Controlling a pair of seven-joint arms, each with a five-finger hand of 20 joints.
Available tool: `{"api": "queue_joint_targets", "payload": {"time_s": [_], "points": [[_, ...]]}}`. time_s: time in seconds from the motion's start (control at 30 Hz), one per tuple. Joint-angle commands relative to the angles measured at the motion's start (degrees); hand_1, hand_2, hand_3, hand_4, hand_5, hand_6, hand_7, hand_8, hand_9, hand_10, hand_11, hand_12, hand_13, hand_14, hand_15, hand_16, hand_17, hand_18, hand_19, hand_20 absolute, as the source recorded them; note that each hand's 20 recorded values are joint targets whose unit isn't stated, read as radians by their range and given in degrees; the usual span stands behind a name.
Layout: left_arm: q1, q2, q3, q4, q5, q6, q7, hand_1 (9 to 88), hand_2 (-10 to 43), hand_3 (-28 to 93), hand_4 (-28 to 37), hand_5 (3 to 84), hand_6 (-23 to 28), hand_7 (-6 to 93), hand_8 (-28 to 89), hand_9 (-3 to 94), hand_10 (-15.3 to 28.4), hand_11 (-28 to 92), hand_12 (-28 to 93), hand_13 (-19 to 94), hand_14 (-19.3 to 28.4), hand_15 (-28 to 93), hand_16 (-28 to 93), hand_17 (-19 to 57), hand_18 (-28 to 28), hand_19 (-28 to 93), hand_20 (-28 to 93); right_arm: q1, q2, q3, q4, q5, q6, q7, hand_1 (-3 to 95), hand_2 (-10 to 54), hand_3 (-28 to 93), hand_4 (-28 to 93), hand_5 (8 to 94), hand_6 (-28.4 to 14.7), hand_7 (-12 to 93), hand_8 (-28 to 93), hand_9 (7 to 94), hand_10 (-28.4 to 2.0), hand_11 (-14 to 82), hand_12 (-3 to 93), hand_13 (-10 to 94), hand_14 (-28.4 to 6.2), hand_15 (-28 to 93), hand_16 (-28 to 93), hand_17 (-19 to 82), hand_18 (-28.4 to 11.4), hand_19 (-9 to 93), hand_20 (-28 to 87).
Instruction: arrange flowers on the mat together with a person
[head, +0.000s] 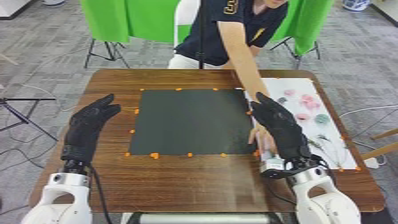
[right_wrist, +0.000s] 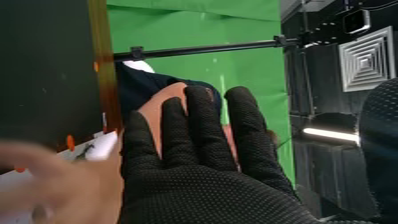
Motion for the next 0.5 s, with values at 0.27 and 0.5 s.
{"api": "queue_joint_targets", "payload": {"time_s": [0.27, 0.5], "points": [[0.5, -0.25, -0.16, 0.05, -0.36, 0.0, -0.61, 28.6, -5.2, 62, -20.0, 46.5, 4.6, 11.6, -6, 45.7, 12.9, 21, 16, 33, 16.7, 16, 5, 1.3, 14.8, 11, 19, -0.8, -0.1, 0.1, -0.4, -0.3, 0.0, -0.2, 11.5, -4.3, 75, -19, 33.1, -3.6, 10, -9, 36.3, -15.0, 3.0, 11.1, 24, -9.4, 7, 6, 11, -10.0, 2, 19], [0.8, -0.3, -0.39, 0.0, -0.49, 0.01, -0.45, 28.6, -5.1, 61, -20.0, 46.5, 4.6, 11.5, -6, 45.8, 12.9, 21, 16, 33, 16.6, 16, 5, 1.3, 14.8, 11, 19, -0.8, -0.2, 0.0, -0.3, -0.3, -0.2, -0.3, 11.5, -4.3, 75, -19, 33.1, -3.6, 10, -9, 36.3, -14.9, 3.1, 11.1, 24, -9.4, 7, 6, 11, -10.0, 2, 19]]}}
